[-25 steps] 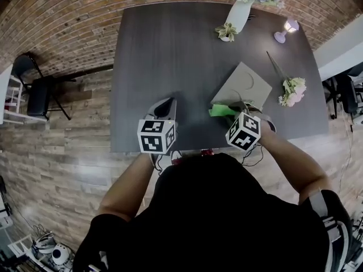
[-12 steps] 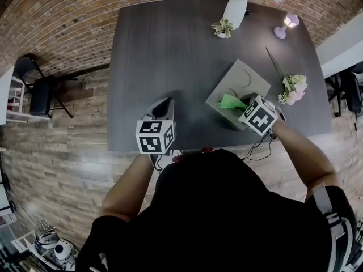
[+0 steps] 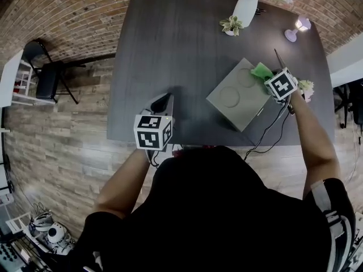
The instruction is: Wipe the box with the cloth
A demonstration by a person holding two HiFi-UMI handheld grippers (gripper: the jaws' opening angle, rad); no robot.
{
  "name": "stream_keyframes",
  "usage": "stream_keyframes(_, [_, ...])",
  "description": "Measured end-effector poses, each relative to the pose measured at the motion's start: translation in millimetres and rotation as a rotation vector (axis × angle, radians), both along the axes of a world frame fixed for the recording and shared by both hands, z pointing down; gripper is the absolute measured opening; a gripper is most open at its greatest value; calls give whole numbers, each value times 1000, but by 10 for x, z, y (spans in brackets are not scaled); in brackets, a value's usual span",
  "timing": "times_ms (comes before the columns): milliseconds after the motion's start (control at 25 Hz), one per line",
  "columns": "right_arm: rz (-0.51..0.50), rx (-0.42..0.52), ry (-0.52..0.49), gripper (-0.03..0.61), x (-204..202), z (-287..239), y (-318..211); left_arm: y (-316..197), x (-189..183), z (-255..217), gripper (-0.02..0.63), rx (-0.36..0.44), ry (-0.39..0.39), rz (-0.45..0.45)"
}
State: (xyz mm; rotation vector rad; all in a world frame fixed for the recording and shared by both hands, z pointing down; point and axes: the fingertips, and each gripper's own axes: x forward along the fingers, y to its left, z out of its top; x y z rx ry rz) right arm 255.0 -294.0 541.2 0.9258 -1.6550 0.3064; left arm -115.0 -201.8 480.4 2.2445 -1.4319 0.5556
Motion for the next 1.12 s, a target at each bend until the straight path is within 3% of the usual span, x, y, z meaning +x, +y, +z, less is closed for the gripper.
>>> stream_keyframes(160, [55,9,77,83,229,25,0,-43,-4,-68,9,18,-10,17])
stream_keyframes(320, [-37,140,137,83,108,-110,-7,-60,49,-73,9,22,2,52])
stream_keyframes(400, [-54,162,149,83,44,-115,102,-52,83,-52,9,19,9,75])
stream_keyframes(880, [-36,87,116,83,-600,-52,1167,64,202,-4,9,23,74,241])
stream_keyframes(1120, [-54,6,0,83,-1261,-50,1825,252,220,132,9,-13,111,326])
